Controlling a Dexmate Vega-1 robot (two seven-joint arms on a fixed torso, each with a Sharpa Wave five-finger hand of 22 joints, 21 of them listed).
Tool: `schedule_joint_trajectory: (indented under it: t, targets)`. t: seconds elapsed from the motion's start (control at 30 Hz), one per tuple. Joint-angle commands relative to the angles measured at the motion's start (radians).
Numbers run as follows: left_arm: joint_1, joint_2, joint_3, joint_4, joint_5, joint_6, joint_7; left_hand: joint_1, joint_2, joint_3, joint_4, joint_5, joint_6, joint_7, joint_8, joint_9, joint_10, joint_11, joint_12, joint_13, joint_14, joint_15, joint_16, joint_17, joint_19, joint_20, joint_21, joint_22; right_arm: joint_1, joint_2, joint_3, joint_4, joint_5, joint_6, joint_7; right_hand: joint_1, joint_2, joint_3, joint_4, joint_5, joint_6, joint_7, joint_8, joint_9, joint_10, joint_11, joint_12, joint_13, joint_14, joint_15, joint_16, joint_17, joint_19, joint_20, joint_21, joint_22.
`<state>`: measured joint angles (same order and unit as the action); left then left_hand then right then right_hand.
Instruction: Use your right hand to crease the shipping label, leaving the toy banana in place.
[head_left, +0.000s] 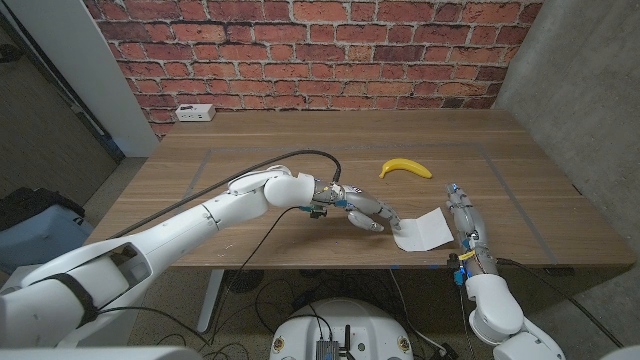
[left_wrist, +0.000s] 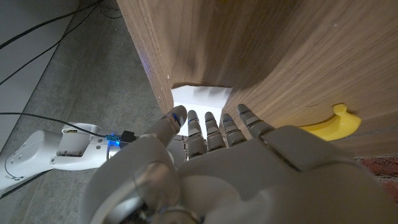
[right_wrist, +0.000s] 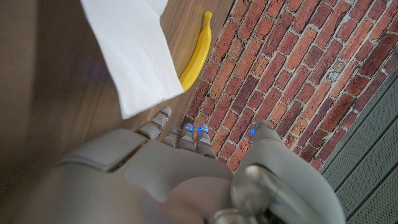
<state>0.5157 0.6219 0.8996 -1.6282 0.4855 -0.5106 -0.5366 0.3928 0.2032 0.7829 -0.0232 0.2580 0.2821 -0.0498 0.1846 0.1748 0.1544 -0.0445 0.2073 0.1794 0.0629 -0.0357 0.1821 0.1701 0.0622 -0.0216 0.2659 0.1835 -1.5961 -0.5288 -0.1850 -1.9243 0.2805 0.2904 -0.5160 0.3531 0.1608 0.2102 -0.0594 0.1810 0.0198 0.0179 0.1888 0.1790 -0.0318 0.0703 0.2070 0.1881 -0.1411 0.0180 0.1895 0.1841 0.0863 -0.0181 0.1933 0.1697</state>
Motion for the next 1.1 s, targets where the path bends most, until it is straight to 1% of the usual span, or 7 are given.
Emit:
schedule_joint_trajectory:
  t: [0.03, 0.43, 0.7, 0.77, 0.87, 0.97, 1.1]
  targets:
    - [-0.014, -0.016, 0.019, 0.028, 0.011, -0.018, -0.013, 0.007, 0.006, 0.000, 0.010, -0.004, 0.002, 0.008, -0.001, 0.003, 0.003, 0.004, -0.002, 0.002, 0.008, -0.026, 0.004, 0.003, 0.006, 0.004, -0.003, 0.006, -0.012, 0.006, -0.010, -0.010, -0.012, -0.012, -0.017, 0.008, -0.003, 0.010, 0.001, -0.001, 0.010, 0.001, 0.002, 0.003, 0.002, 0.005, -0.001, 0.004, 0.009, 0.000, 0.007, 0.002, 0.017, -0.001, 0.004, 0.002]
    - [-0.022, -0.027, 0.038, 0.038, 0.043, -0.006, -0.022, 0.012, 0.007, 0.001, 0.020, -0.008, 0.003, 0.009, -0.002, 0.003, 0.010, 0.005, -0.001, 0.003, 0.009, -0.025, 0.004, 0.003, 0.005, 0.003, -0.004, 0.007, -0.019, 0.003, -0.021, -0.019, -0.013, -0.014, -0.013, 0.007, -0.003, 0.010, 0.001, -0.002, 0.011, 0.001, 0.002, 0.003, 0.006, 0.008, -0.001, 0.004, 0.015, 0.002, 0.009, 0.002, 0.024, 0.003, 0.006, 0.002]
    - [-0.027, -0.033, 0.048, 0.056, 0.068, -0.013, -0.003, 0.014, 0.006, 0.001, 0.026, -0.011, -0.006, 0.010, -0.006, 0.003, 0.007, 0.003, -0.004, 0.003, 0.008, -0.026, 0.003, 0.002, 0.006, 0.003, -0.004, 0.007, -0.014, -0.001, -0.028, -0.019, -0.009, -0.013, -0.004, 0.006, -0.004, 0.011, 0.001, -0.003, 0.011, 0.000, 0.001, 0.003, 0.008, 0.006, -0.001, 0.004, 0.017, 0.003, 0.009, 0.003, 0.027, 0.002, 0.006, 0.002]
    - [-0.027, -0.034, 0.050, 0.061, 0.079, -0.018, 0.008, 0.018, 0.005, 0.000, 0.033, -0.014, -0.028, 0.003, -0.012, 0.003, -0.012, 0.000, -0.011, 0.003, -0.010, -0.032, -0.003, 0.002, 0.004, 0.000, -0.006, 0.007, -0.011, -0.002, -0.031, -0.018, -0.008, -0.013, -0.001, 0.006, -0.004, 0.011, 0.001, -0.003, 0.012, 0.000, 0.001, 0.003, 0.009, 0.007, -0.001, 0.004, 0.017, 0.003, 0.009, 0.003, 0.027, 0.003, 0.006, 0.002]
    - [-0.030, -0.037, 0.056, 0.069, 0.099, -0.024, 0.020, 0.027, 0.004, -0.002, 0.042, -0.020, -0.086, -0.022, -0.020, 0.002, -0.057, -0.012, -0.023, 0.003, -0.046, -0.041, -0.008, 0.002, -0.008, -0.005, -0.013, 0.007, -0.006, -0.003, -0.035, -0.016, -0.005, -0.015, 0.004, 0.006, -0.004, 0.011, 0.001, -0.003, 0.011, 0.000, 0.001, 0.003, 0.008, 0.007, -0.001, 0.003, 0.017, 0.003, 0.009, 0.003, 0.027, 0.002, 0.006, 0.002]
    - [-0.034, -0.040, 0.063, 0.073, 0.115, -0.030, 0.025, 0.030, 0.005, -0.002, 0.043, -0.021, -0.102, -0.028, -0.021, 0.002, -0.069, -0.011, -0.025, 0.003, -0.057, -0.042, -0.009, 0.002, -0.012, -0.006, -0.015, 0.007, -0.002, -0.003, -0.038, -0.014, -0.003, -0.014, 0.007, 0.006, -0.004, 0.012, 0.001, -0.003, 0.011, 0.001, 0.001, 0.003, 0.009, 0.007, -0.001, 0.003, 0.017, 0.003, 0.009, 0.003, 0.028, 0.002, 0.006, 0.002]
    - [-0.042, -0.047, 0.073, 0.080, 0.118, -0.028, 0.008, 0.032, 0.005, -0.001, 0.044, -0.021, -0.095, -0.026, -0.014, 0.002, -0.065, -0.010, -0.021, 0.003, -0.055, -0.042, -0.007, 0.002, -0.014, -0.005, -0.016, 0.008, 0.003, -0.005, -0.042, -0.012, -0.002, -0.014, 0.009, 0.005, -0.004, 0.012, 0.001, -0.003, 0.010, 0.001, 0.001, 0.003, 0.009, 0.007, -0.001, 0.003, 0.017, 0.003, 0.009, 0.003, 0.028, 0.001, 0.006, 0.002]
